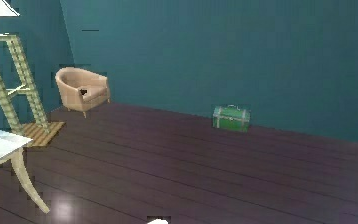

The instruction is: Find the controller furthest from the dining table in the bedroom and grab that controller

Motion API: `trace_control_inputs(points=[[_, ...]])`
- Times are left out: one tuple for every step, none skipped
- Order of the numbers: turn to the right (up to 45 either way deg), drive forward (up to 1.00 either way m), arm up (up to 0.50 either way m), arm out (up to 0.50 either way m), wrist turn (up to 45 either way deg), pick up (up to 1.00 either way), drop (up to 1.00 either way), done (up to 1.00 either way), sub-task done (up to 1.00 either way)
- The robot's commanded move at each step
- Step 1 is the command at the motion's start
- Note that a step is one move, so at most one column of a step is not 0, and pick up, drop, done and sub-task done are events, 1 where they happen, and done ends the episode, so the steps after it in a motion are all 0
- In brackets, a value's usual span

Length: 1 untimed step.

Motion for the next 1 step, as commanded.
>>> trace_control_inputs(points=[[0.0,0.0,0.0,0.0,0.0,0.0,0.0,1.0,0.0]])
